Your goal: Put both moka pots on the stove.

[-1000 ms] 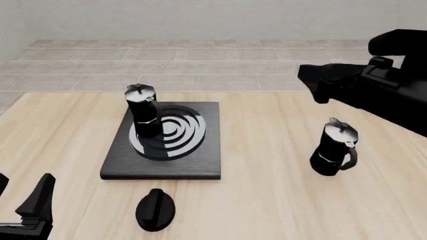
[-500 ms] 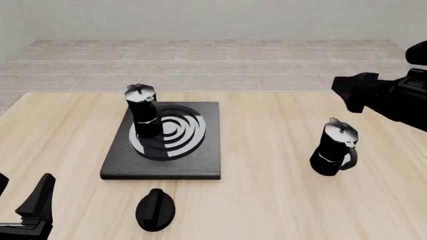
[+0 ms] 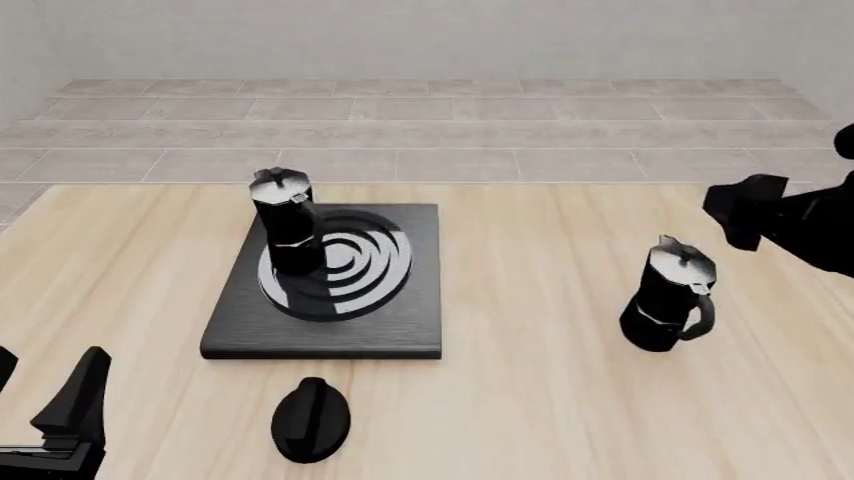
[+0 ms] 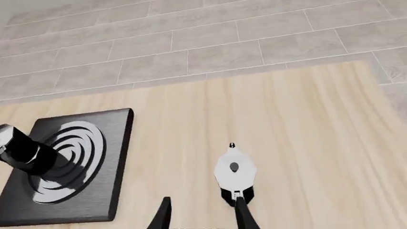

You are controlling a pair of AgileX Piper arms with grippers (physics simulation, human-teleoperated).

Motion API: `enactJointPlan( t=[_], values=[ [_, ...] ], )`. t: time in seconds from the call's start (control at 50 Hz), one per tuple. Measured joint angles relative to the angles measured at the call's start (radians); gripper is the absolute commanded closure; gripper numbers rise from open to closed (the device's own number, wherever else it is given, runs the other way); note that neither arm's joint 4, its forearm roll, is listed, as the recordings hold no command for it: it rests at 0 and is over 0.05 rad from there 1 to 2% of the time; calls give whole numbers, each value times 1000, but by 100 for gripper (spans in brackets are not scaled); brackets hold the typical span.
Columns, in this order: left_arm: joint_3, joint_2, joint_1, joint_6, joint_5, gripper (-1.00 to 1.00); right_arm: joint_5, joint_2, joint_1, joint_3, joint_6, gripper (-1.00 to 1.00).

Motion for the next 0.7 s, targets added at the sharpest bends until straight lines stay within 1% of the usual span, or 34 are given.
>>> enactJointPlan(
  t=[0.28, 0.7],
  values=[
    [0, 0, 0, 0, 0, -100, -19, 53, -61, 21, -23, -100],
    [0, 0, 0, 0, 0, -100, -89, 154, -87, 53, -64, -100]
  ],
)
